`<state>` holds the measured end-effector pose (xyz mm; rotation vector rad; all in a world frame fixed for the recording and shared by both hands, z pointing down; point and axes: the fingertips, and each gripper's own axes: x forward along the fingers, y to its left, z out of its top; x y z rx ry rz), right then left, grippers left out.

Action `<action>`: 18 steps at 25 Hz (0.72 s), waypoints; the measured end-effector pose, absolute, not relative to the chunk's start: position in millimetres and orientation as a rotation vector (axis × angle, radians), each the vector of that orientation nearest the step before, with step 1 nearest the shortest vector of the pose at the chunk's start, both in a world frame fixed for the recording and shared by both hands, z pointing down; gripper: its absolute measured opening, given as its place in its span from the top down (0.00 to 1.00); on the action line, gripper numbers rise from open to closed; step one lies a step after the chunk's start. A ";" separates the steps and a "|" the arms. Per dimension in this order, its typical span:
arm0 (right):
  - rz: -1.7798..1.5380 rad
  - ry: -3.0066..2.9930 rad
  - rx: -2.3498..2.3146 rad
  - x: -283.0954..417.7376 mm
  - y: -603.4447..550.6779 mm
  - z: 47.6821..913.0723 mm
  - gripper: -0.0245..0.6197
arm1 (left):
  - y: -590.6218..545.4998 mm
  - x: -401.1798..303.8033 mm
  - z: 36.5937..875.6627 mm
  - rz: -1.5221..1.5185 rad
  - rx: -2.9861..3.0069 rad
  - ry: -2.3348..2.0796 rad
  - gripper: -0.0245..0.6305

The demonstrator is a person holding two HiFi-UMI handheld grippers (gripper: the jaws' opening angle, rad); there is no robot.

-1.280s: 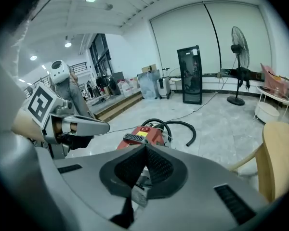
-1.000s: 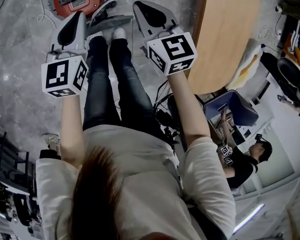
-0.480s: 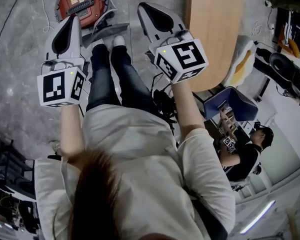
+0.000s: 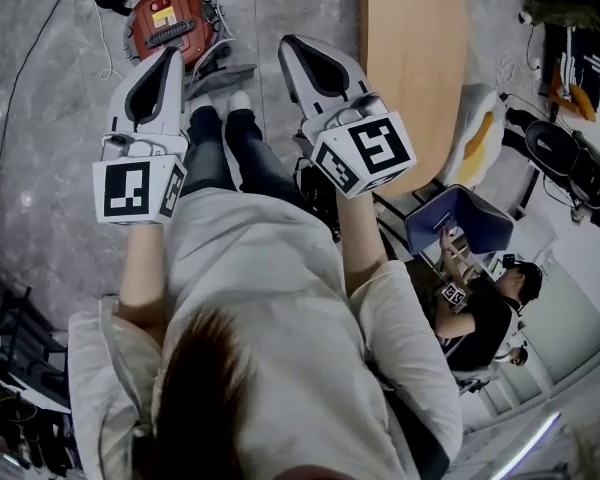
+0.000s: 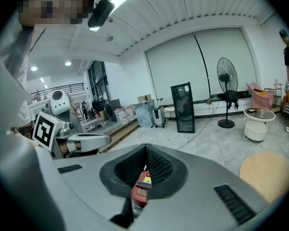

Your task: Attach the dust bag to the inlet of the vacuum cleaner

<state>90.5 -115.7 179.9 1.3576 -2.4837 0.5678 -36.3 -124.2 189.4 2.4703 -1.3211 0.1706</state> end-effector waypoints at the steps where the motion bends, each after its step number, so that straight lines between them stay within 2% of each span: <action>1: 0.572 -2.487 1.361 90.8 -109.9 173.6 0.96 | -119.3 -33.5 181.6 0.166 2.481 -1.314 0.94; 18: 0.576 -2.582 1.302 72.2 -54.8 113.1 0.96 | -71.8 -24.5 98.4 0.098 2.580 -1.310 0.94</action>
